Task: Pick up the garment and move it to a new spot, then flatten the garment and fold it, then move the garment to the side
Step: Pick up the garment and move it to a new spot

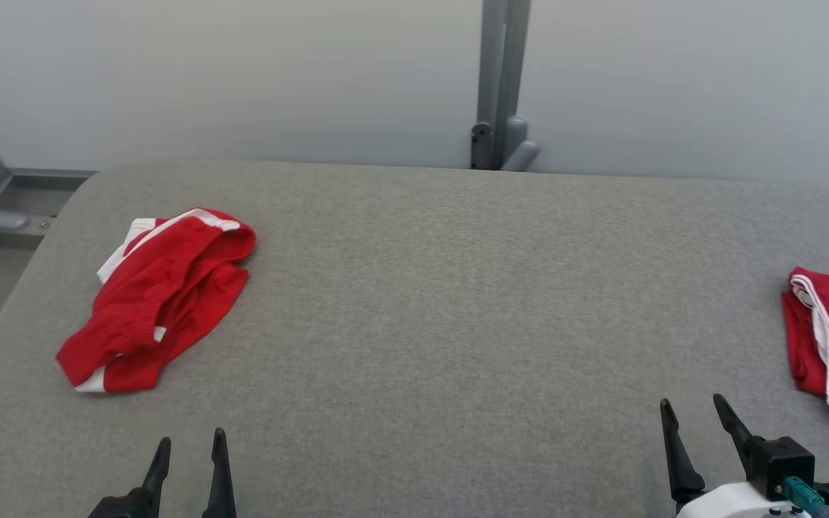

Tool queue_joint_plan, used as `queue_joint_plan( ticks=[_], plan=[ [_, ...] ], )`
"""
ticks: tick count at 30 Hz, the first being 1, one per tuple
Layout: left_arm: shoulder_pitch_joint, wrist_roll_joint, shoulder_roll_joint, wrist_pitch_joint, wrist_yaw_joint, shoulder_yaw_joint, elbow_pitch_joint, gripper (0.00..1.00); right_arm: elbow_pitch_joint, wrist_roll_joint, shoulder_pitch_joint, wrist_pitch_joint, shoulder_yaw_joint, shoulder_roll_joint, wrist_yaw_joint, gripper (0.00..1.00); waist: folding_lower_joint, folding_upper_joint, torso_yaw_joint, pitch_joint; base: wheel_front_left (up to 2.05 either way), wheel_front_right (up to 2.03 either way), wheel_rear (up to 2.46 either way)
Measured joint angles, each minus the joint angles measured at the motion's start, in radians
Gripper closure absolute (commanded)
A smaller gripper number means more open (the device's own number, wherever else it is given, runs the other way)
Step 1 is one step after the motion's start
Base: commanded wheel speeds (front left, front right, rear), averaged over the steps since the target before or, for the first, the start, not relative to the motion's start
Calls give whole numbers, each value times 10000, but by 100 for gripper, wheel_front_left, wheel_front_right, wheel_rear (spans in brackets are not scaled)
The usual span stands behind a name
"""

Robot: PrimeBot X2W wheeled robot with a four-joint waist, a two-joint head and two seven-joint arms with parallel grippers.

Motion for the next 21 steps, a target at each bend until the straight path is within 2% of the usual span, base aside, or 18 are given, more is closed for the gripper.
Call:
queue_joint_plan(
  ticks=[14, 21],
  plan=[
    [259, 56, 2, 0, -125, 633, -35, 0, 136, 288, -146, 0, 669, 13, -2, 0, 0, 0, 2394, -168, 0, 0, 0],
    [338, -111, 4, 0, -119, 800, -196, 0, 134, 353, -189, 0, 560, 17, 0, 0, 0, 0, 2956, -113, 0, 0, 0]
  ],
)
